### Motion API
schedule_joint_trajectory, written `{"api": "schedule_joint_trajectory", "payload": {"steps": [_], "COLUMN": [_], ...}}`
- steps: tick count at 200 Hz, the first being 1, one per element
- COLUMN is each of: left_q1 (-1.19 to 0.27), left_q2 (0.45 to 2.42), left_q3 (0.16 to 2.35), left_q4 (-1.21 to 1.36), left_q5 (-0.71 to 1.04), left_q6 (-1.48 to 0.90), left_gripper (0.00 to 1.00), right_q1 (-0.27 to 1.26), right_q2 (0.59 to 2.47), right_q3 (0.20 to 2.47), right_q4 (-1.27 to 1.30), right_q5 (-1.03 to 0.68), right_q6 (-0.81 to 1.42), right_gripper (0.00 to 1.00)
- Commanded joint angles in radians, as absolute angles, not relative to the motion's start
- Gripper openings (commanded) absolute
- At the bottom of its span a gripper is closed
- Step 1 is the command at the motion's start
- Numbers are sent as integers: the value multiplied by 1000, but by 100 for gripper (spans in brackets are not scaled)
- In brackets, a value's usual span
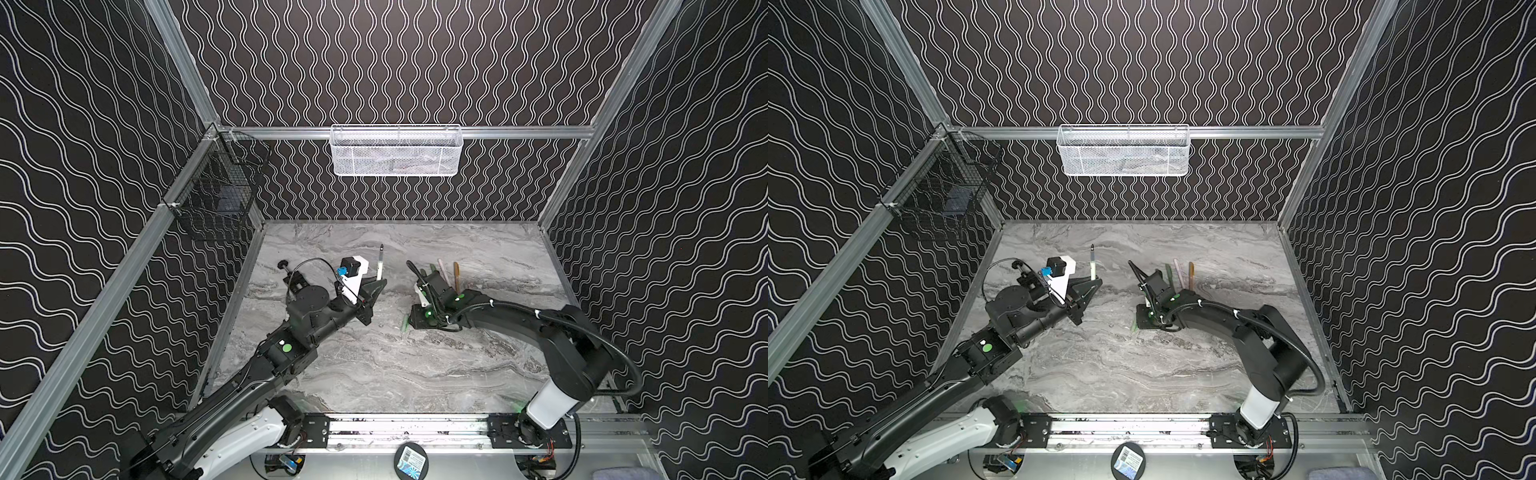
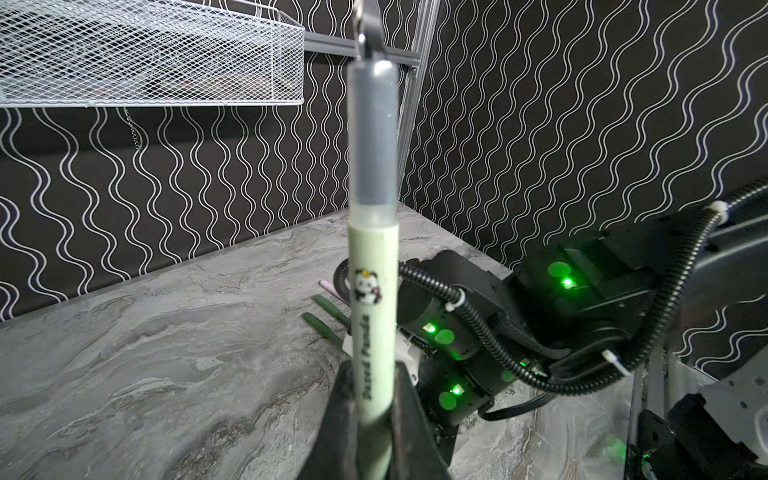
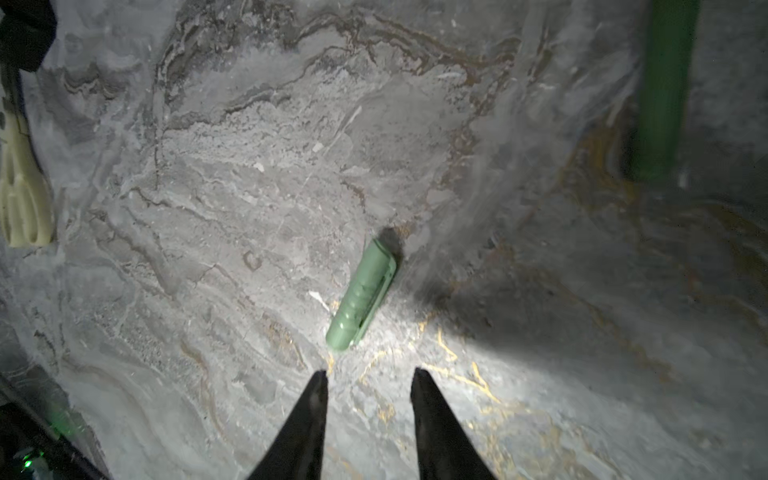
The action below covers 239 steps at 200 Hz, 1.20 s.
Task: Insert the pens into the pen caps
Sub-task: 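Lower the open right gripper over the light green cap on the table, then close the right gripper on the light green cap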
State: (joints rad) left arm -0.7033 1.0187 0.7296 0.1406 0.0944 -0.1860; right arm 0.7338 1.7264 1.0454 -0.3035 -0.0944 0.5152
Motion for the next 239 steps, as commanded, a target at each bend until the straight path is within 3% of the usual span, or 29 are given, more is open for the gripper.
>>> {"api": "schedule_joint_trajectory", "payload": {"steps": [1,136,239], "left_q1": [-704,-703,-703], "left_q2": [1025,1035,1039], "left_q3": [742,749,748], "left_q4": [177,170,171], "left_q5": [115,133,135], "left_q6": [-201,-202,-204], "left_gripper": [0,0,0], "right_q1": [735,736,737], "right_q2": [1769,1849,1844], "right_q3": [1071,1107,1119], "right_q4": [-280,-275,-269], "right_q5": [-90,-88,-84], "right_q6": [529,539,538], "right_gripper": [36,27,27]}}
